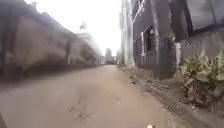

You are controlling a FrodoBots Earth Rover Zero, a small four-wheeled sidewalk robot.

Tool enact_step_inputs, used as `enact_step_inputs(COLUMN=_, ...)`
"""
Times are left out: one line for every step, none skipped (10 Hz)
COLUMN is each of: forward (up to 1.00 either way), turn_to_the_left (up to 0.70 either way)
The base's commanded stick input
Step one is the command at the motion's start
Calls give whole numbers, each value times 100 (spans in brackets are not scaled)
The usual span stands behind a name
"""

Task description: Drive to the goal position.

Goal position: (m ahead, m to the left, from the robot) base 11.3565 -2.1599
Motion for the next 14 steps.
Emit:
enact_step_inputs(forward=100, turn_to_the_left=0)
enact_step_inputs(forward=100, turn_to_the_left=0)
enact_step_inputs(forward=100, turn_to_the_left=0)
enact_step_inputs(forward=100, turn_to_the_left=0)
enact_step_inputs(forward=100, turn_to_the_left=0)
enact_step_inputs(forward=100, turn_to_the_left=0)
enact_step_inputs(forward=100, turn_to_the_left=0)
enact_step_inputs(forward=100, turn_to_the_left=-1)
enact_step_inputs(forward=100, turn_to_the_left=-17)
enact_step_inputs(forward=100, turn_to_the_left=-27)
enact_step_inputs(forward=100, turn_to_the_left=-27)
enact_step_inputs(forward=100, turn_to_the_left=-27)
enact_step_inputs(forward=100, turn_to_the_left=0)
enact_step_inputs(forward=100, turn_to_the_left=0)
